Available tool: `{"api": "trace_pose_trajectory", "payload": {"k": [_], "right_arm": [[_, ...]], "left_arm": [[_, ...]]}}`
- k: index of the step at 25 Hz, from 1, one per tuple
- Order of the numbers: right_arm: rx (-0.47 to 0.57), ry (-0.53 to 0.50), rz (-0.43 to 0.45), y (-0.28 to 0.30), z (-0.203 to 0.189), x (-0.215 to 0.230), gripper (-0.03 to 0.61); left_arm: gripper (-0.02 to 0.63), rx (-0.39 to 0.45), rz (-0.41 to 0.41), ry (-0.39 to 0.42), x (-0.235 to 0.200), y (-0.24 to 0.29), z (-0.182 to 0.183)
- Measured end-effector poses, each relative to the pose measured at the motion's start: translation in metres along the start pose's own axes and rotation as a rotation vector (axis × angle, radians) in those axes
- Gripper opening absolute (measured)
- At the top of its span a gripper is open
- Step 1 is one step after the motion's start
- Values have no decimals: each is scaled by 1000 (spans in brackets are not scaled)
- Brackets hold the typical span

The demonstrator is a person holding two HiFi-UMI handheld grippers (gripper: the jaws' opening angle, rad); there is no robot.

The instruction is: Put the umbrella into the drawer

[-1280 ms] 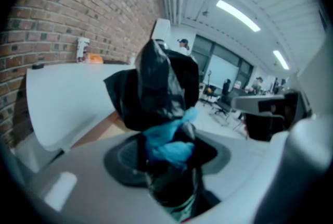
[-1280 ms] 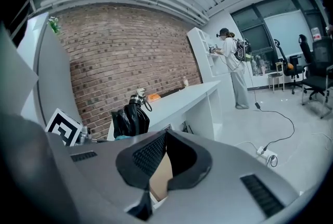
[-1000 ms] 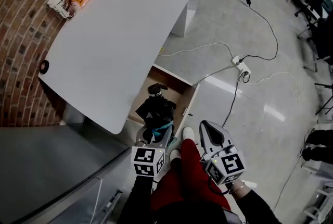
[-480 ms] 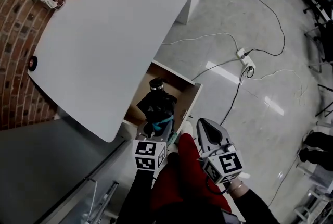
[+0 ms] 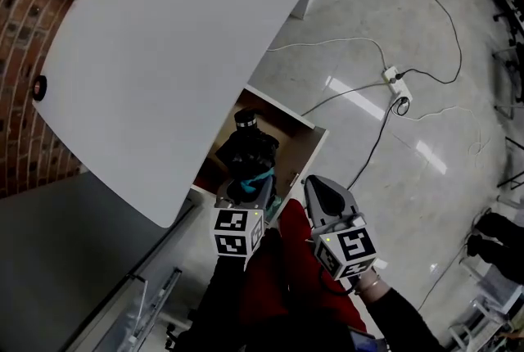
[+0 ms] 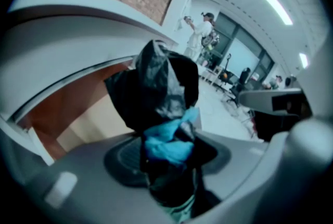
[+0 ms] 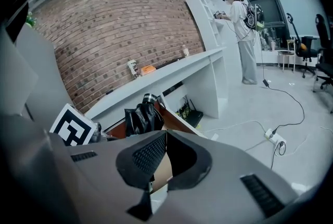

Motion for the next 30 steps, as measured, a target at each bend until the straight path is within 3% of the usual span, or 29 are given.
{"api": "trace_pose_trajectory", "payload": {"k": [30], "right_arm": [[-211, -17, 50, 74, -27, -5, 6]], "left_arm": [[215, -121, 122, -171, -61, 55, -36]]}}
Point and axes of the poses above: the fingertips, and each gripper's own axes: y forward along the fingers, x to its right, z out of its top, the point moved 1 cm from there along -y, backward along the fingers, and after that the axes turned 9 degrees about -z, right-handed, at the moved point
